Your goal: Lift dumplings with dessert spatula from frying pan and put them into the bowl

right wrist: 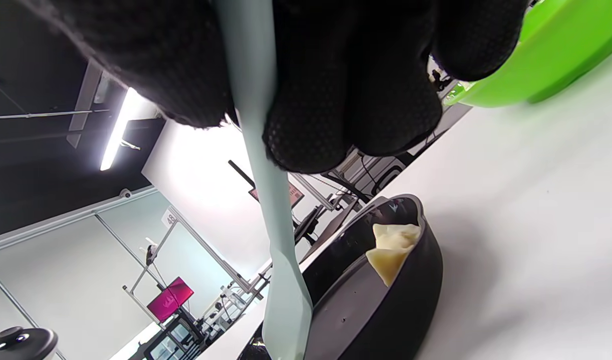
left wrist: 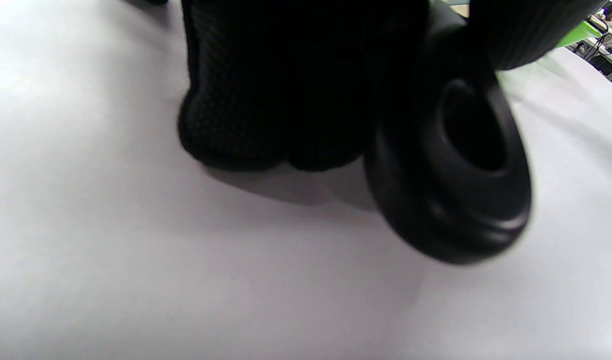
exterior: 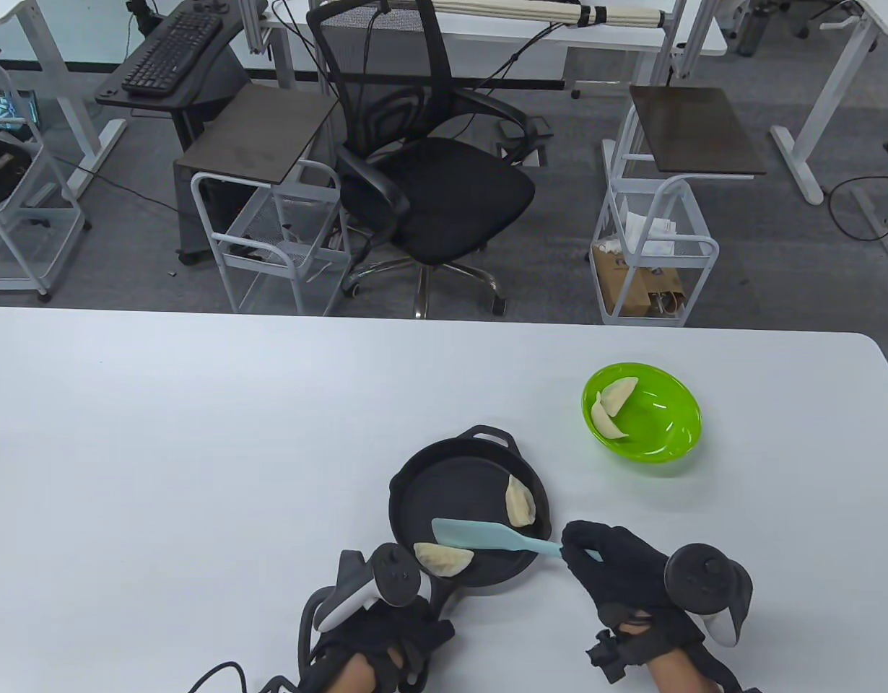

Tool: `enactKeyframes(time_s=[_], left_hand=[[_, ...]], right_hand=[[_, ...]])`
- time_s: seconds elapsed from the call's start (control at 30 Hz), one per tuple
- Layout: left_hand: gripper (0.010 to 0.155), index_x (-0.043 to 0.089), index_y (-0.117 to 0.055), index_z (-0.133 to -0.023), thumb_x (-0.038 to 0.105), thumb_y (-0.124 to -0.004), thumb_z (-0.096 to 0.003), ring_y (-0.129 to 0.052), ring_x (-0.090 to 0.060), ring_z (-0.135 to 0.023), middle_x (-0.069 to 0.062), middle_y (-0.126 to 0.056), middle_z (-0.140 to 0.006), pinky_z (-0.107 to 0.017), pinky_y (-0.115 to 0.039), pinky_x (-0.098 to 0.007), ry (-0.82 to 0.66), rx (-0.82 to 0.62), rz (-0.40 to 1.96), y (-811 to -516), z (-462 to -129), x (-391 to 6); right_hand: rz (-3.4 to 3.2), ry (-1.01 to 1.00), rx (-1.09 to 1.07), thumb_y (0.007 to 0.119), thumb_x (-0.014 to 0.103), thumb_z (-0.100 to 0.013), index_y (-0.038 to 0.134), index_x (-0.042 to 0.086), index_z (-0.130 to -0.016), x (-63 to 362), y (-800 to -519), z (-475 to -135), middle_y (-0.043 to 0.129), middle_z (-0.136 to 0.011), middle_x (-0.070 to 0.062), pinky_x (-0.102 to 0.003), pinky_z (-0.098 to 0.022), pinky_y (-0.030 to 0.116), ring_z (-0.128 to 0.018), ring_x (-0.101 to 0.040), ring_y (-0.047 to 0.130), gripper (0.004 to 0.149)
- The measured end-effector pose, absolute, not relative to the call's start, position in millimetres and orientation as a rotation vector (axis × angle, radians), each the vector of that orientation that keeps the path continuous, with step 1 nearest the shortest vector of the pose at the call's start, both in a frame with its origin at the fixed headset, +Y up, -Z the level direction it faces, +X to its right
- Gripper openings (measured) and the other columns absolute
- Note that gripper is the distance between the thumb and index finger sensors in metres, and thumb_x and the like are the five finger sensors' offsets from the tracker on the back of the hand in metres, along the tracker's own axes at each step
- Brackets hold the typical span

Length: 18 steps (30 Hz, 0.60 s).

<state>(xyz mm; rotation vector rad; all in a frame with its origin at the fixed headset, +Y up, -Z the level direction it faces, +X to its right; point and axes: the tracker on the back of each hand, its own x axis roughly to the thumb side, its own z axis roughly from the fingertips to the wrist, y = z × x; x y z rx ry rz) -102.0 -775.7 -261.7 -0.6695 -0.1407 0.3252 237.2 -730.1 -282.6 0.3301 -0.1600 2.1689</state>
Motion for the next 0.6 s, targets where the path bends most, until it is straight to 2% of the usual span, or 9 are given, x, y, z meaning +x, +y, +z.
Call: enactKeyframes(time_s=[0.37, 0.6], left_hand=[[0.065, 0.029, -0.079, -0.095, 0.070, -0.073, -0.0443, -0.105, -0.022, -0.047, 0.004, -0.108, -0.059, -0.076, -0.040, -0.061, -0.140, -0.673, 0.328, -776.1, -261.8, -101.9], [0.065, 0.029, -0.079, -0.095, 0.070, -0.073, -0.0444, -0.105, -0.022, -0.047, 0.004, -0.108, -0.059, -0.076, -0.040, -0.061, -0.137, -0.674, 0.330, -776.5, -261.8, -102.0]], right_hand=[[2.088, 0.007, 0.271, 0.086, 0.034, -0.054, 0.082, 0.011, -0.088, 233.8, -746.9, -289.8, 0.097, -0.071, -0.016, -0.070, -0.066, 0.059, -0.066, -0.045, 0.090, 0.041], [2.019, 0.190, 0.205, 0.084, 0.032, -0.055, 0.081, 0.008, -0.090, 229.7, -767.0, -294.6, 0.097, -0.072, -0.017, -0.070, -0.066, 0.058, -0.065, -0.046, 0.091, 0.043]])
